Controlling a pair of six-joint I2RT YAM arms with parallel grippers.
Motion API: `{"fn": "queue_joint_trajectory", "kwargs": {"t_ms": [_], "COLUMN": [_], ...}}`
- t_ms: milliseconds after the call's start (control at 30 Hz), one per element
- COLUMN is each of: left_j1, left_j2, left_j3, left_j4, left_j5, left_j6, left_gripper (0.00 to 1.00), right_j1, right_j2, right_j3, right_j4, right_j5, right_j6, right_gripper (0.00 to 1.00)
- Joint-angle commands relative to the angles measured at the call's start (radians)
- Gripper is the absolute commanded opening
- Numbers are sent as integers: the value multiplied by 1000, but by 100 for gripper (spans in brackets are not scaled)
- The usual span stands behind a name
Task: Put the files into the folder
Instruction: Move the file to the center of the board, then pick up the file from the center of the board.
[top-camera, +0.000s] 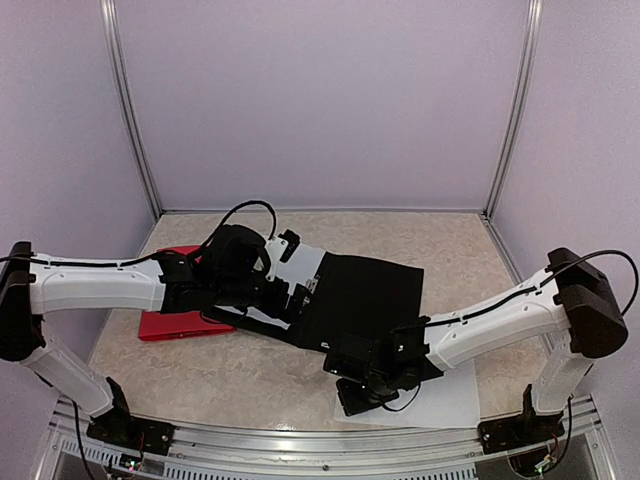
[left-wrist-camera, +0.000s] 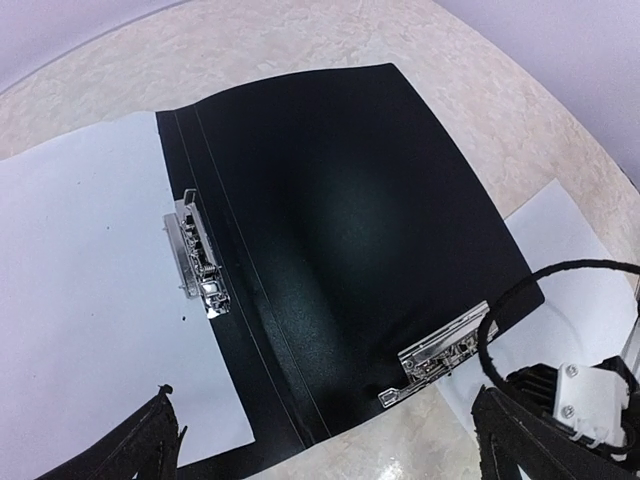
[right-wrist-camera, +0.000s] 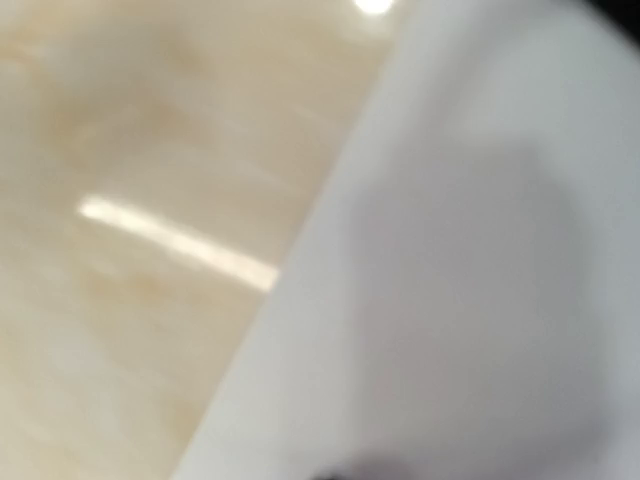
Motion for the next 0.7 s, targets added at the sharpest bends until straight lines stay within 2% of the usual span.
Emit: {"fn": "queue_joint_trajectory", "kwargs": {"t_ms": [0,233,367,400,533,667], "left_j1": [-10,-23,-25,-26,-32,-36], "left_j2": [-59,-140,-213,-233,-295,-314], "left_j3": [-25,-105,-174,-188,-223,-234], "left_j4": [-83,-222,-231,-229,-236,-231], "left_j5": [-60,-104,-109,-109,-89,-15], "left_j6": [-67,-233,-320,-336,-368,-387], "left_gripper": [99,99,99,99,99,99], "right_j1": [11,11,11,11,10,4], "right_j2": [123,175,114,81,-66,-166], "right_j3": [48,94,79,70,25,-24], "right_j4": [21,166,175,166,84,-47], "right_j5": [-50,-95,-56,-22,113,199], "right_j6": [-102,-208,-247,-248,-201,-99], "right_gripper": [0,0,0,5,39,60]}}
